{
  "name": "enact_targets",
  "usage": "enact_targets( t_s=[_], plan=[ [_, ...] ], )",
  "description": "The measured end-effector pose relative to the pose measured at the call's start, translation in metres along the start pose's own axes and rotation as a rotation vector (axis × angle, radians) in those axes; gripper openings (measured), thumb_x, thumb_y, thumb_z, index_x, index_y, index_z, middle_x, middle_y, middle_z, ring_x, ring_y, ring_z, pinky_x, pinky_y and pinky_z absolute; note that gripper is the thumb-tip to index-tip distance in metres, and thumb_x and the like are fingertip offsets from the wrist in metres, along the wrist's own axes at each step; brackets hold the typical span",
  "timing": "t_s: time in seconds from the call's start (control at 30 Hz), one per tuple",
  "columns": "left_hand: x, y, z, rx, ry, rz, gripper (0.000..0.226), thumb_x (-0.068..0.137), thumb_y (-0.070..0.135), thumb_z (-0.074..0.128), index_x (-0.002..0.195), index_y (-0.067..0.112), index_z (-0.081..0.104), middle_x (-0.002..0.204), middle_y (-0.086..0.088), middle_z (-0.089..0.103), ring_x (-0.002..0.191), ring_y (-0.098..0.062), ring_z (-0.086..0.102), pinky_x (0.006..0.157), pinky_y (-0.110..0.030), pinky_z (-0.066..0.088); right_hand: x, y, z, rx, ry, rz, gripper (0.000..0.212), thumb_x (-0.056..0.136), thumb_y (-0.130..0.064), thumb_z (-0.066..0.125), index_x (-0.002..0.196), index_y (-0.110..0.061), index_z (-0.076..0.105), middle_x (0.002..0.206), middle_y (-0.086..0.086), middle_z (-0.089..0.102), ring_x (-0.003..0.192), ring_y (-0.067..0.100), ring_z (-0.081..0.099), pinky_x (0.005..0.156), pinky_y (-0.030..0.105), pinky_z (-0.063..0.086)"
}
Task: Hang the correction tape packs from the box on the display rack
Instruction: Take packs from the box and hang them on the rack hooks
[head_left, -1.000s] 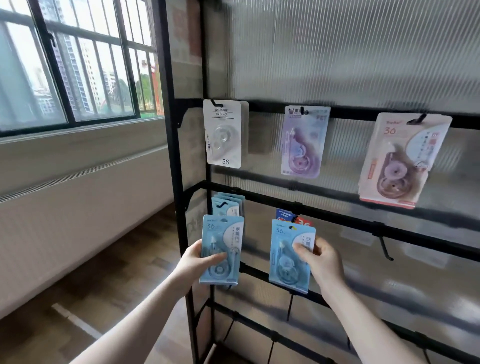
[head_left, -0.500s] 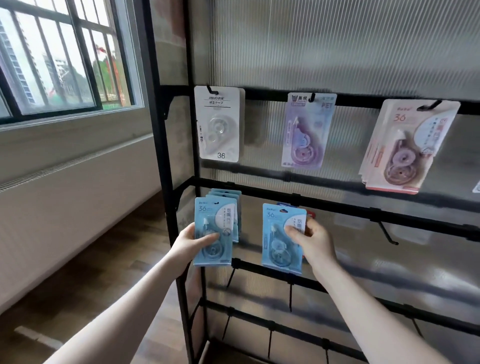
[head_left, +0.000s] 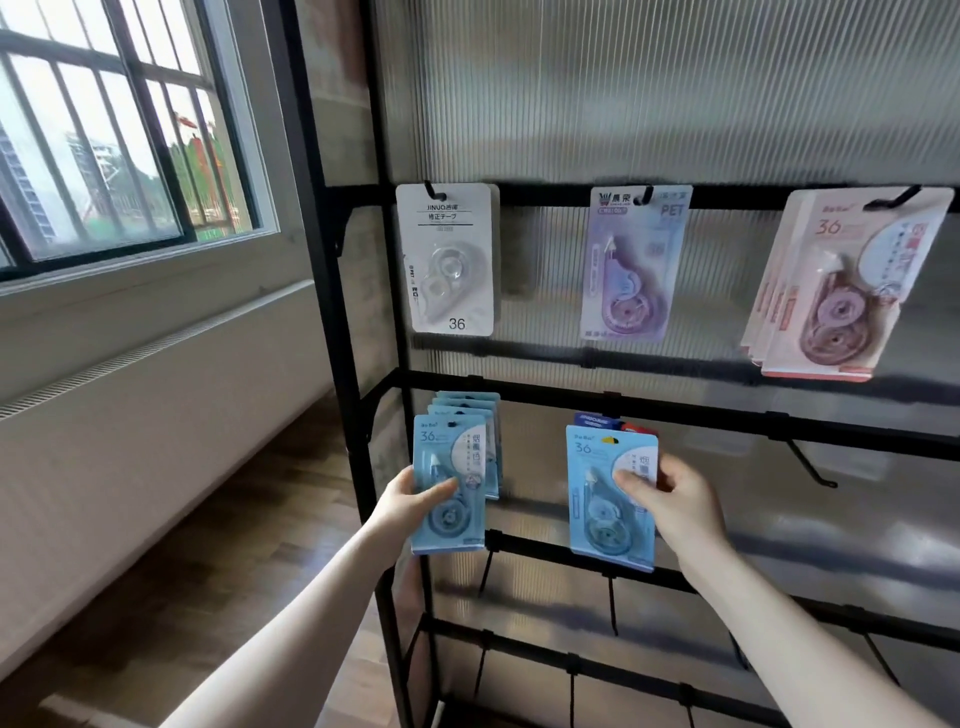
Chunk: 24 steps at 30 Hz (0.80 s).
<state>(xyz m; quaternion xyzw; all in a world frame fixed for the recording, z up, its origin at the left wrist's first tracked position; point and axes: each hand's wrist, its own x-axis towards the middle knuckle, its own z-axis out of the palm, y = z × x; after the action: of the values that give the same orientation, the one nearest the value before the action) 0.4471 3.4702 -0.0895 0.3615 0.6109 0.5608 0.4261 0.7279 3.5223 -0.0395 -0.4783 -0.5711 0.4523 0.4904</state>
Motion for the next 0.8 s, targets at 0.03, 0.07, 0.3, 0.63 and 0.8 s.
enact_targets(
  t_s=[0.03,0.07,0.3,0.63,0.8],
  plan=[
    [0.002,0.000,0.000,0.008,-0.005,-0.006,0.040,0.081,0.021,0.074,0.115,0.009,0.055,0.102,-0.015,0.071,0.089,-0.029,0.071,0.085,-0.050,0.056,0.000,0.001,-0.001,0.003,0.001,-0.002,0.013,0.083,-0.010,0.070,0.087,-0.019,0.063,0.088,-0.003,0.068,0.078,0.014,0.064,0.061,0.028,0.049],
    [0.004,0.001,0.000,0.022,-0.006,-0.013,0.040,0.082,0.021,0.074,0.114,0.009,0.055,0.102,-0.014,0.071,0.089,-0.029,0.072,0.085,-0.049,0.056,0.000,0.002,-0.002,0.004,0.002,-0.002,0.012,0.083,-0.010,0.070,0.088,-0.018,0.063,0.088,-0.002,0.068,0.079,0.015,0.064,0.062,0.028,0.050],
    [0.020,0.005,0.003,0.096,0.032,-0.027,0.033,0.083,0.020,0.074,0.110,0.010,0.057,0.101,-0.009,0.070,0.087,-0.024,0.071,0.081,-0.041,0.058,0.002,0.005,-0.005,-0.012,0.019,0.001,0.011,0.083,-0.009,0.070,0.082,-0.017,0.062,0.087,0.001,0.069,0.078,0.018,0.064,0.062,0.030,0.049],
    [0.035,0.007,0.013,0.072,0.141,-0.022,0.023,0.084,0.013,0.071,0.101,0.017,0.056,0.101,-0.008,0.068,0.093,-0.026,0.068,0.087,-0.043,0.055,0.006,0.006,-0.011,-0.035,0.038,0.016,0.009,0.084,-0.009,0.068,0.091,-0.010,0.063,0.085,-0.002,0.067,0.074,0.010,0.061,0.056,0.027,0.045],
    [0.028,0.010,0.015,0.127,0.224,0.067,0.025,0.083,0.013,0.070,0.102,0.016,0.053,0.104,-0.005,0.066,0.093,-0.020,0.066,0.084,-0.038,0.055,0.008,0.007,-0.014,-0.053,0.035,0.028,0.010,0.084,-0.010,0.068,0.093,-0.009,0.063,0.085,-0.002,0.068,0.075,0.012,0.063,0.059,0.028,0.048]
  ],
)
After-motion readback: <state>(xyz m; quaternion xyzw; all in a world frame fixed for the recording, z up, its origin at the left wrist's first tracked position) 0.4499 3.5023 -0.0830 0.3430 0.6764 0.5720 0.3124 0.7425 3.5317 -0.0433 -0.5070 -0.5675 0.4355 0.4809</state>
